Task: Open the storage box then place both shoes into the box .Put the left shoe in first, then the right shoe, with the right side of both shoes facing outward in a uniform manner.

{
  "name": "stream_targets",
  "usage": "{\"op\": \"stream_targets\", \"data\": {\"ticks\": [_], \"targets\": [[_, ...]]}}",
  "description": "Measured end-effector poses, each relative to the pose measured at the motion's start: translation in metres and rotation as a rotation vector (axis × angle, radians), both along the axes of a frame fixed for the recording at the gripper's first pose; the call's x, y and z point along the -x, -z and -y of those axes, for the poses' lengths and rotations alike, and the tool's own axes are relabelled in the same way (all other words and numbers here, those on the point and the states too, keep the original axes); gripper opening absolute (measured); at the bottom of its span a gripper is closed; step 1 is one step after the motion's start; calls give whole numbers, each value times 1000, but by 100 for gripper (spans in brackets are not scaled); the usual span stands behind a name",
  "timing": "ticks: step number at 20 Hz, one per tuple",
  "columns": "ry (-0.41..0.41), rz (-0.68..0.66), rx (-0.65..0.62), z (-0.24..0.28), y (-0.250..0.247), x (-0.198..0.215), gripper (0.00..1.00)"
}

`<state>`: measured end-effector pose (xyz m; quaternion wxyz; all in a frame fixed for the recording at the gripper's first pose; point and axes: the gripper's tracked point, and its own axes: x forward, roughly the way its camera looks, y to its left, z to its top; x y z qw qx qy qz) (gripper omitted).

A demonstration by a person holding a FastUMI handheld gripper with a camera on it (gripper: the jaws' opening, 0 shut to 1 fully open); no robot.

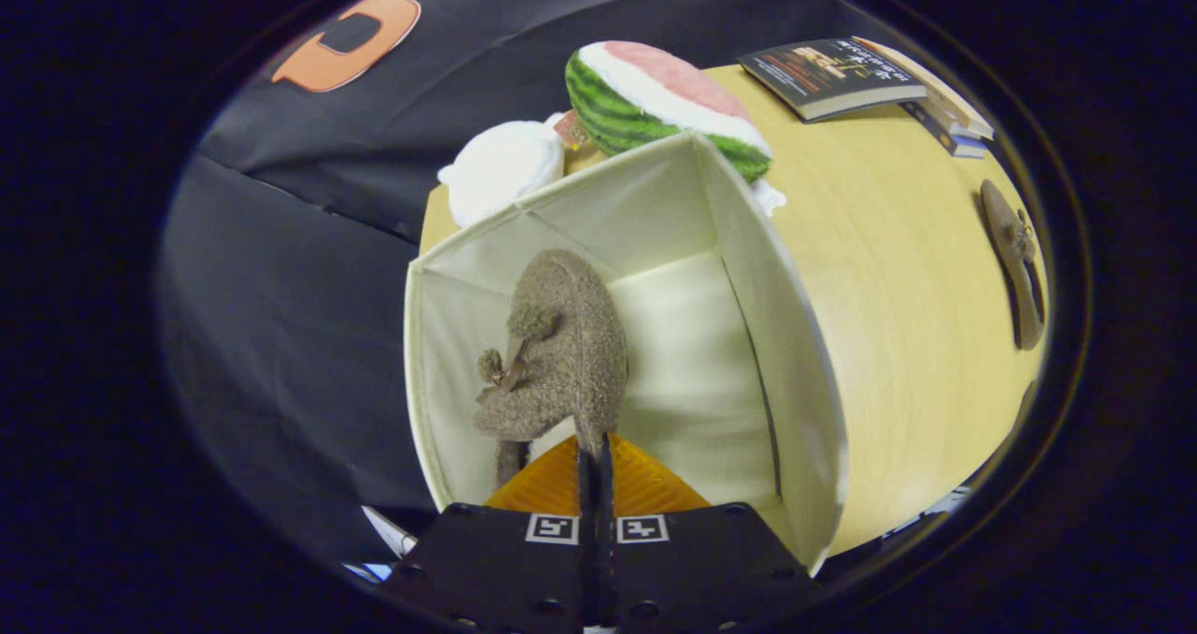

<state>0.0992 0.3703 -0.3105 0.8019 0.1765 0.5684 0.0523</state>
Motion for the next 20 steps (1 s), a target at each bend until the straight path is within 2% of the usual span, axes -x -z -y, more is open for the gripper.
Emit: {"op": "stream_targets", "data": {"ticks": [1, 4, 8, 12, 16, 20], "targets": [[-7, -15, -17, -4, 0, 2, 0], [-16, -30, -34, -12, 8, 4, 36], [-49, 68, -12, -4, -21, 4, 80], [-70, 178, 6, 17, -64, 15, 94], [-101, 283, 24, 47, -107, 32, 96], [-116, 369, 17, 102, -149, 49, 96]]}}
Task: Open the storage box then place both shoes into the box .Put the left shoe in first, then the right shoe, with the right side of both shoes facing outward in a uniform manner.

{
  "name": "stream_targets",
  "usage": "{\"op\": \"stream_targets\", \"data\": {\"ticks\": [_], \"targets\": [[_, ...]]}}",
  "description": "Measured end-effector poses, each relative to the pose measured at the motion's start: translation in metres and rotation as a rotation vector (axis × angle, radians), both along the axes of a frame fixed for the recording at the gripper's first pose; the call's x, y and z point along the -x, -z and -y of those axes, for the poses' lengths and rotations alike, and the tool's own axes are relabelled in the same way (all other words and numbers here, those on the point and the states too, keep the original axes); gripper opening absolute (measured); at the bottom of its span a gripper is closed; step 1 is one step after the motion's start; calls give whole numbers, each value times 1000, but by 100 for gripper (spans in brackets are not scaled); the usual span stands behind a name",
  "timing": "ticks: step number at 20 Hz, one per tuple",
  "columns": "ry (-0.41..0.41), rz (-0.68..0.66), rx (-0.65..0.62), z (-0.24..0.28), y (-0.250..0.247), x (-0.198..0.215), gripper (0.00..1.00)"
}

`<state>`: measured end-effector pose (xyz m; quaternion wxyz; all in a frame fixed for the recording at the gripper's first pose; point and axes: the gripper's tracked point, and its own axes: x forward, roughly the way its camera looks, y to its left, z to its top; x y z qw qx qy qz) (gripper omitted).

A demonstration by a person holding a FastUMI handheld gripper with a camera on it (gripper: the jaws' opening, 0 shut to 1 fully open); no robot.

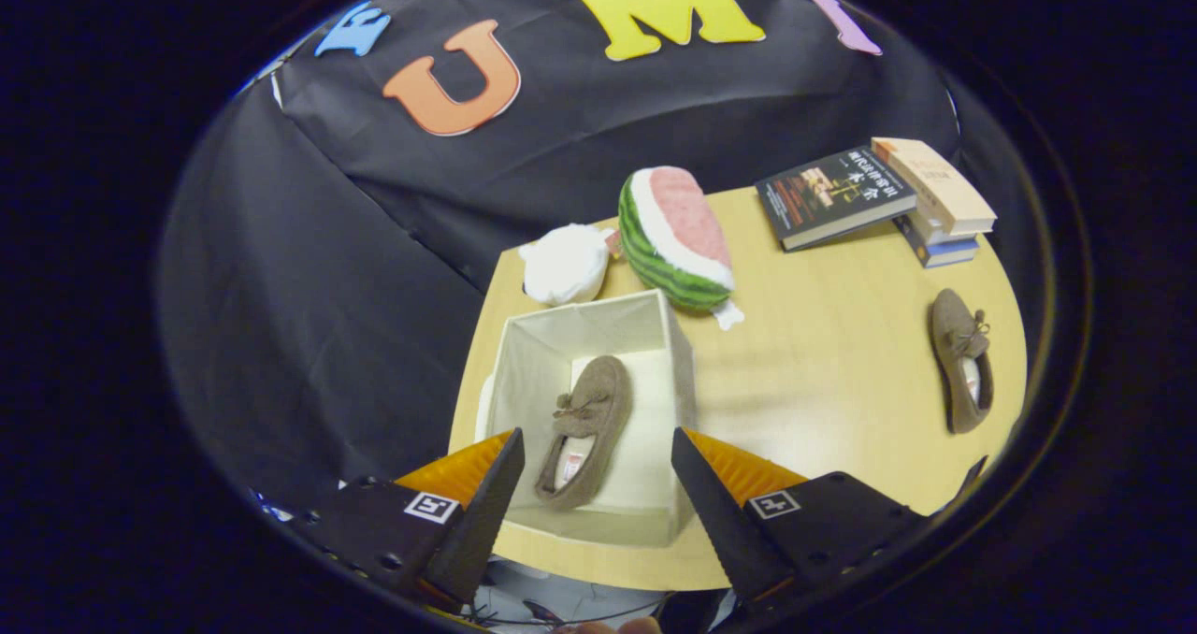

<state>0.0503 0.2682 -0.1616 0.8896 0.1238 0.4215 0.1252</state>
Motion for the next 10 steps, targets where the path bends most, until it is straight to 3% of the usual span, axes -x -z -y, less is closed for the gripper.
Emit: {"op": "stream_targets", "data": {"ticks": [4, 10], "targets": [[42, 84, 44, 92, -29, 3, 96], [133, 113, 131, 250, -28, 4, 96]]}}
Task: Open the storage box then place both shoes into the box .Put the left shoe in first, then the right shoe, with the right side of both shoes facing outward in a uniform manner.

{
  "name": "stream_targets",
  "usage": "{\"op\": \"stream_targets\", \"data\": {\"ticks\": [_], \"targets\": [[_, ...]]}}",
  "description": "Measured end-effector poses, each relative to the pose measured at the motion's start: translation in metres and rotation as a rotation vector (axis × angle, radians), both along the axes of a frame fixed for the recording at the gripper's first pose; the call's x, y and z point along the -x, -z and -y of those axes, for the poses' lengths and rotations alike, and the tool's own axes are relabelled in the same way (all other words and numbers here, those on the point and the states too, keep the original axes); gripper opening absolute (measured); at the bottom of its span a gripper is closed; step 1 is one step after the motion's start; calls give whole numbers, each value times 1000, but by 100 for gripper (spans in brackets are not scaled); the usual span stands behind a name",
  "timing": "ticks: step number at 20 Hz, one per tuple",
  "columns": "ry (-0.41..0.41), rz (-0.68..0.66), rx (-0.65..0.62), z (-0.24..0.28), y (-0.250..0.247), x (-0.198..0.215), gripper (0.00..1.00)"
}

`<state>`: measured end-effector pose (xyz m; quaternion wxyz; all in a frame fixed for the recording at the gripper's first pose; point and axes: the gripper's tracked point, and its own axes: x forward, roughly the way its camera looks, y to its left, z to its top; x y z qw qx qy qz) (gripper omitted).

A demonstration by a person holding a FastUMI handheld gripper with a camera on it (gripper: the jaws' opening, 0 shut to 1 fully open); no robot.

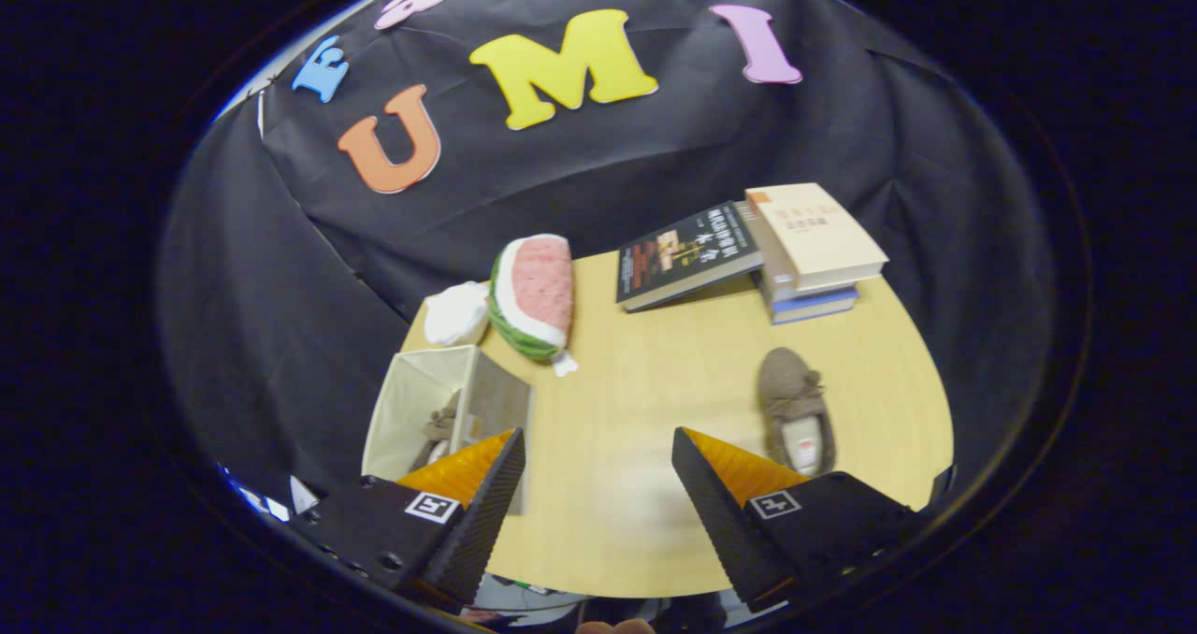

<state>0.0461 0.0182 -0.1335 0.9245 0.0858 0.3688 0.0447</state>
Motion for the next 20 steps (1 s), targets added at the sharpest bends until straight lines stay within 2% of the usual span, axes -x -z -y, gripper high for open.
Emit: {"op": "stream_targets", "data": {"ticks": [4, 10, 14, 20], "targets": [[-31, -16, 98, 86, 17, 5, 96], [-43, -143, 178, 175, 89, -9, 96], [-35, -271, 186, 203, 145, -24, 97], [-14, -394, 154, 211, 189, -54, 96]]}}
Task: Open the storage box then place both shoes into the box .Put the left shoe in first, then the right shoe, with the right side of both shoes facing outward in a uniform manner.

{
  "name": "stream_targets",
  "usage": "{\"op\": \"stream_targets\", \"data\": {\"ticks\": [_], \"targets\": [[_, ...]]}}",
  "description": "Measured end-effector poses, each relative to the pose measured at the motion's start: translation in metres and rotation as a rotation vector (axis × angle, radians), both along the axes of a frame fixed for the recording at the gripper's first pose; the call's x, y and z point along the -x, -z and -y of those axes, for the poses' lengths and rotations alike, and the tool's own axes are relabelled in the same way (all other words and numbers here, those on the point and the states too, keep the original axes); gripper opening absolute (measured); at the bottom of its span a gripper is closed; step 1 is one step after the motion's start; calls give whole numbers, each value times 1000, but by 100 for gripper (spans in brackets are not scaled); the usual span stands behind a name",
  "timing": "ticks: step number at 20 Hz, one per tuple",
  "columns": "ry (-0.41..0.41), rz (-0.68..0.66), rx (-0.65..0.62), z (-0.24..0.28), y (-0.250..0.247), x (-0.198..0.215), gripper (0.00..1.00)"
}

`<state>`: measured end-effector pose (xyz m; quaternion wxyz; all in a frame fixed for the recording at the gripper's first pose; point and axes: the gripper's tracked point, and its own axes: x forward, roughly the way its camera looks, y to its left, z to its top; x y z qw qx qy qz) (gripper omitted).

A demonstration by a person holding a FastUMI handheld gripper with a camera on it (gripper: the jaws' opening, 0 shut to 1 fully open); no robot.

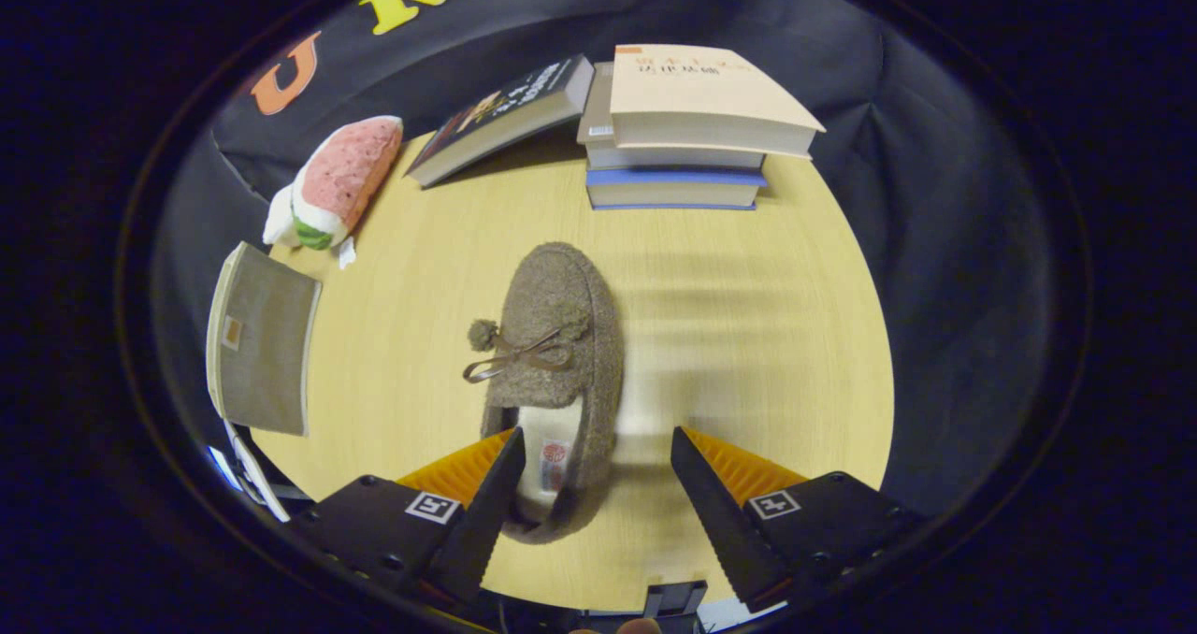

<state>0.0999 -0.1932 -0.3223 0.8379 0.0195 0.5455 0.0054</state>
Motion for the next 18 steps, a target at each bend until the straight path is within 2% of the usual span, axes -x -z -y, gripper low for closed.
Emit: {"op": "stream_targets", "data": {"ticks": [1, 2, 8, 9, 10, 18], "targets": [[-5, -12, -10, -2, 4, -4, 93], [-3, -25, -9, -2, 10, -4, 77], [69, -24, -38, -5, 20, -9, 6], [88, -12, -44, -4, 18, -10, 6], [105, -11, -59, -5, 18, -10, 0], [223, 11, -272, -46, -16, 10, 0]]}}
